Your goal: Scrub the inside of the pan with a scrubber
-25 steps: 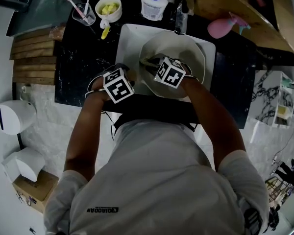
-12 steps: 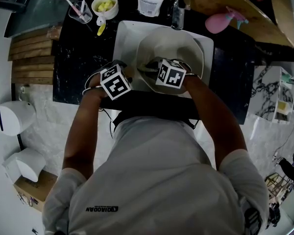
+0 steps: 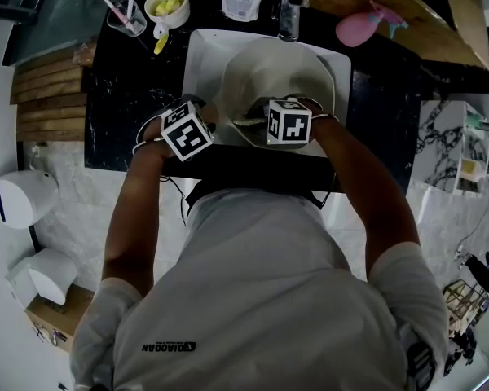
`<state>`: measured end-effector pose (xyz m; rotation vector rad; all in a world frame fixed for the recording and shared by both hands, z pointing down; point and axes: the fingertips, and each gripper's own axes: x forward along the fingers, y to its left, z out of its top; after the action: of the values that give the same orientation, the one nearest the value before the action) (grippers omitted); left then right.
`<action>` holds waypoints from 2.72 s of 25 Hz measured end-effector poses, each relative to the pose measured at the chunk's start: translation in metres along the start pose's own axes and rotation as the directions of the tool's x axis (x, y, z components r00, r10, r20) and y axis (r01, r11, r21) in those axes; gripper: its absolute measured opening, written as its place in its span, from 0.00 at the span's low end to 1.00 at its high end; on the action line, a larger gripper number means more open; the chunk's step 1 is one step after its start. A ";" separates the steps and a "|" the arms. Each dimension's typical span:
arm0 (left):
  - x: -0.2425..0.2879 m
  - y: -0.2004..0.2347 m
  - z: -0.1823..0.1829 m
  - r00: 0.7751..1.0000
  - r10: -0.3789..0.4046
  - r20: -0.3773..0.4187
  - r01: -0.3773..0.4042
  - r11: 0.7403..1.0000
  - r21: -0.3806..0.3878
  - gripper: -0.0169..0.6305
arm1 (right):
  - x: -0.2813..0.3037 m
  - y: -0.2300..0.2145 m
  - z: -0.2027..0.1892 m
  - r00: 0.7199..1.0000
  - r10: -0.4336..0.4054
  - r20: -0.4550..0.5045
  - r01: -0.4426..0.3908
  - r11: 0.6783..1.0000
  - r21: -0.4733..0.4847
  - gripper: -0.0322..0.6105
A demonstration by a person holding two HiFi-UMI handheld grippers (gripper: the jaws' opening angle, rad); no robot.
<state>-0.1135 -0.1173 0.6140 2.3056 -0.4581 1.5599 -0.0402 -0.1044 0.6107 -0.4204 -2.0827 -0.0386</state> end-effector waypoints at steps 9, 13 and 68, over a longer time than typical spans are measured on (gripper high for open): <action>-0.002 0.000 0.003 1.000 0.010 0.002 -0.010 1.000 0.009 0.39 | -0.009 0.028 -0.020 0.993 0.092 -0.077 -0.096 0.994 -0.051 0.19; -0.001 0.000 0.000 1.000 0.008 -0.003 -0.008 1.000 0.006 0.39 | -0.015 0.037 -0.027 0.987 0.129 -0.099 -0.134 0.990 -0.040 0.18; 0.002 0.000 -0.001 1.000 0.018 -0.012 -0.018 1.000 0.016 0.39 | -0.112 -0.161 -0.088 0.554 -0.791 -0.260 0.548 0.582 -0.601 0.18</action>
<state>-0.1133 -0.1170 0.6163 2.3084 -0.4667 1.5907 0.0349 -0.3048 0.5862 0.1884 -1.5487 -1.0455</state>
